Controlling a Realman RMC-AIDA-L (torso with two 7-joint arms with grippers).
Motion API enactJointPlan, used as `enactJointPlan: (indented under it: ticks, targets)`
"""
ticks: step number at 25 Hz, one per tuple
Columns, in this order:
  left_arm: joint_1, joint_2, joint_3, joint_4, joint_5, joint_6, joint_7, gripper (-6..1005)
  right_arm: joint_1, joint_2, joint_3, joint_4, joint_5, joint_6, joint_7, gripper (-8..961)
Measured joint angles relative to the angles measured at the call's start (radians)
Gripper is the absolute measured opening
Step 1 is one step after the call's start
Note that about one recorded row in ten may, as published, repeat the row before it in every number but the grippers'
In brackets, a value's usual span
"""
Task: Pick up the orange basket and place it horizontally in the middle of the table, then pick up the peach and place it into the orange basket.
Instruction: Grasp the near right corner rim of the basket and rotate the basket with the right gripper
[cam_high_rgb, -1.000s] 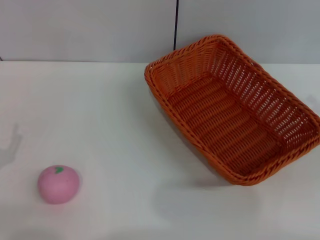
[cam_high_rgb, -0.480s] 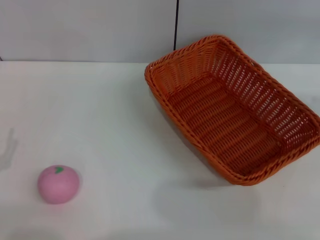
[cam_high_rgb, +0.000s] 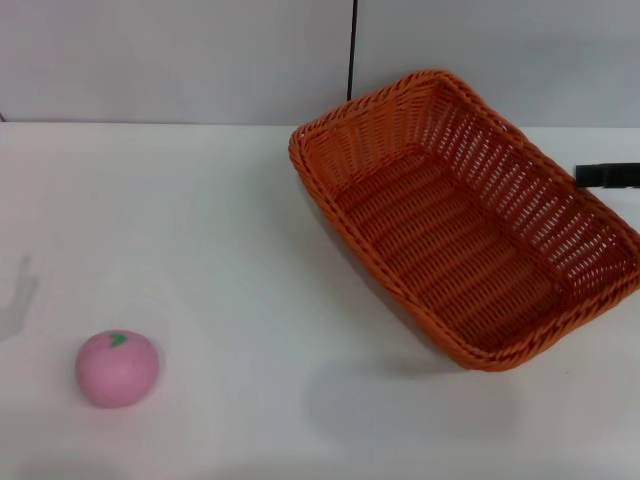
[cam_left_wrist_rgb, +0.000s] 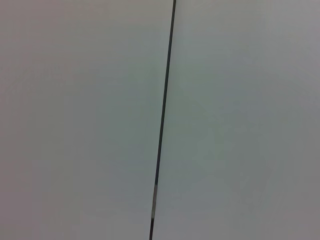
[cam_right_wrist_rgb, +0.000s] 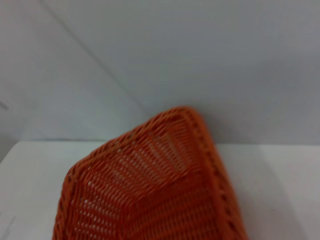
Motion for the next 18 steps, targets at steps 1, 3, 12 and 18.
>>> enactJointPlan:
  ticks: [1, 3, 12, 18]
  targets:
    - [0.0, 0.0, 0.0, 0.0, 0.0, -0.001, 0.0, 810, 0.016, -0.001, -0.02, 0.032, -0.002, 0.022, -0.001, 733]
    - [0.001, 0.001, 0.0, 0.0, 0.0, -0.002, 0.0, 810, 0.022, -0.001, -0.031, 0.045, -0.002, 0.039, -0.001, 732]
    - [0.007, 0.001, 0.0, 0.005, 0.0, -0.003, 0.0, 810, 0.056, 0.009, -0.116, 0.086, -0.004, 0.146, -0.002, 731]
    - [0.005, 0.001, 0.0, 0.001, 0.0, 0.002, 0.0, 810, 0.078, 0.017, -0.145, 0.11, -0.004, 0.191, -0.013, 730]
